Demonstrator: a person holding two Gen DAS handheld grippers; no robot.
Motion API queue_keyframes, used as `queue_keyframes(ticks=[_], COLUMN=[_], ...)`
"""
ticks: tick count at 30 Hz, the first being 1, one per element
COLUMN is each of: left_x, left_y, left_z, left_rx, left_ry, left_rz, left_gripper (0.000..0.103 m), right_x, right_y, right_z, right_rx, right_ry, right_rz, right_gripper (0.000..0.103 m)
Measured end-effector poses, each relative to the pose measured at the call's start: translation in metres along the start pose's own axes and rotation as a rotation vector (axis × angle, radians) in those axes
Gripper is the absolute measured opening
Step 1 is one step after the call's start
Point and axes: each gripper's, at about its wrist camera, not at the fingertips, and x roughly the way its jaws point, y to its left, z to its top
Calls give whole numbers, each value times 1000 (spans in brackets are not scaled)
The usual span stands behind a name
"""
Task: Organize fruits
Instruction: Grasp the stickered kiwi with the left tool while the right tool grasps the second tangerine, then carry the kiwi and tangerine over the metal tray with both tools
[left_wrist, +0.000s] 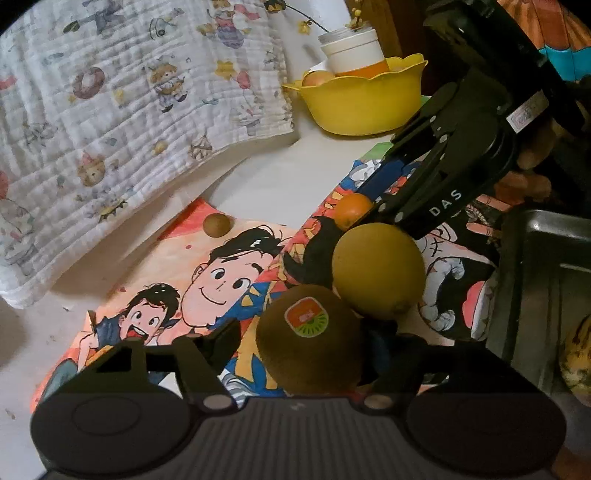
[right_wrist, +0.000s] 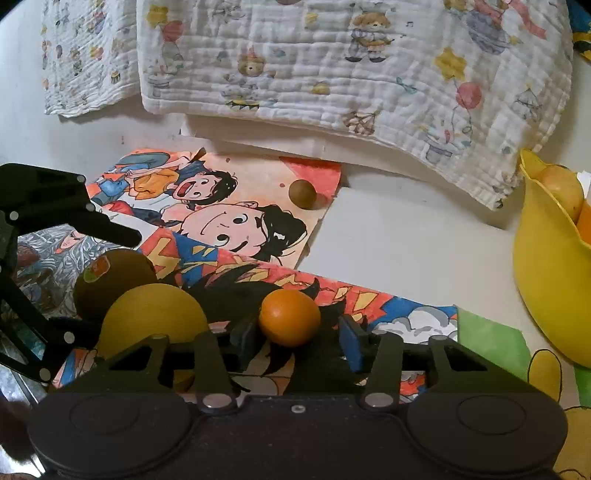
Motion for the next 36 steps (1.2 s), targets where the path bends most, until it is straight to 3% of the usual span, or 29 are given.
queue_keyframes(ticks=[2, 5, 20, 36], left_x=[1, 1, -10, -50], left_y=[1, 1, 6, 5], left_z=[0, 2, -4, -9], left_rx=[-11, -27, -160, -289], left_ry=[-1, 3, 48, 41], left_rz=[-19, -22, 6, 18], left_gripper=[65, 65, 64, 64], right_x=[1, 3, -9, -71], right_y=[-1, -1, -2, 17], right_z=[1, 2, -4, -14], right_rx=[3, 4, 29, 33], right_ry=[0, -4, -69, -177], right_rz=[5, 11, 29, 55], right_gripper=[42, 38, 37, 37])
